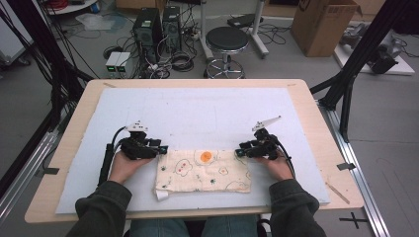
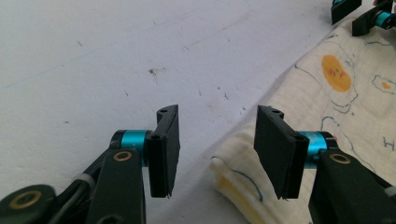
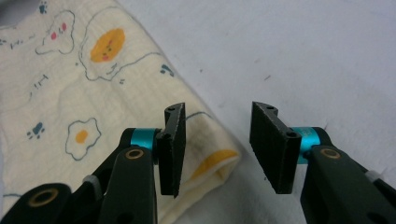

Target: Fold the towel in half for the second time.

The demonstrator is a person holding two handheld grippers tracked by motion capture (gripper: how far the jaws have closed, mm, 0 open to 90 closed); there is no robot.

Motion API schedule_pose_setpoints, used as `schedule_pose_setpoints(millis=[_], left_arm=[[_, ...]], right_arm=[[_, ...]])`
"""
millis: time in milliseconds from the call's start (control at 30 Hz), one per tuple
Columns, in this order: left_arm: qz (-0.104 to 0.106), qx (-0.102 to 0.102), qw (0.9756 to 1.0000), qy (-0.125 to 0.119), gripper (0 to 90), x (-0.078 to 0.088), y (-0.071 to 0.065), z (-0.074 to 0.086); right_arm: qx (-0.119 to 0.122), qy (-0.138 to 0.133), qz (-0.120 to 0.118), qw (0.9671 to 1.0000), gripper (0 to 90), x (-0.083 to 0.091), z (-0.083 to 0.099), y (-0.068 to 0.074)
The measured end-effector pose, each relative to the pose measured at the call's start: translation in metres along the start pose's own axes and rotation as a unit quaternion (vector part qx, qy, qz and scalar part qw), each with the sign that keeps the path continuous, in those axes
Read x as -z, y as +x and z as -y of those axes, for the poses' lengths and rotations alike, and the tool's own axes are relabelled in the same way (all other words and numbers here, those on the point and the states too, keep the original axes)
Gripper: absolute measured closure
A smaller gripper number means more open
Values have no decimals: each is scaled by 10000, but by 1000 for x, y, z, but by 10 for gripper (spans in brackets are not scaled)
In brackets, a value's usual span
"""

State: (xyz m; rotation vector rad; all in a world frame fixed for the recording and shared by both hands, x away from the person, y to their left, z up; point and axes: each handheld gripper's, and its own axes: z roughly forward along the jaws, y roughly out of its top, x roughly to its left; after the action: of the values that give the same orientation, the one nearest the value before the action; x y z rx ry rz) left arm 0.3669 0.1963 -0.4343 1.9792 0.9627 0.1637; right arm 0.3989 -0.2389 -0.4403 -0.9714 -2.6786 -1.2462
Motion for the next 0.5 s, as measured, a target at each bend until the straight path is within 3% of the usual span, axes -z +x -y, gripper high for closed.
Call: schedule_pose_setpoints(millis=[133,267,367,500], left_arm=[[-35,-69,9996,256,550,-6,0,3],[23,-250,9989,399,700,-9,-2,4],[54,-245,9987,440,827,-9,-3,4],[-54,-351,9982,477,851,-7,-5,4]], right_arm=[[18,5,16,10000,580,2,2,0],[155,116,36,9998,653,4,4,5],[234,170,129,9995,711,4,5,8],[279,278,165,9991,825,6,5,9]])
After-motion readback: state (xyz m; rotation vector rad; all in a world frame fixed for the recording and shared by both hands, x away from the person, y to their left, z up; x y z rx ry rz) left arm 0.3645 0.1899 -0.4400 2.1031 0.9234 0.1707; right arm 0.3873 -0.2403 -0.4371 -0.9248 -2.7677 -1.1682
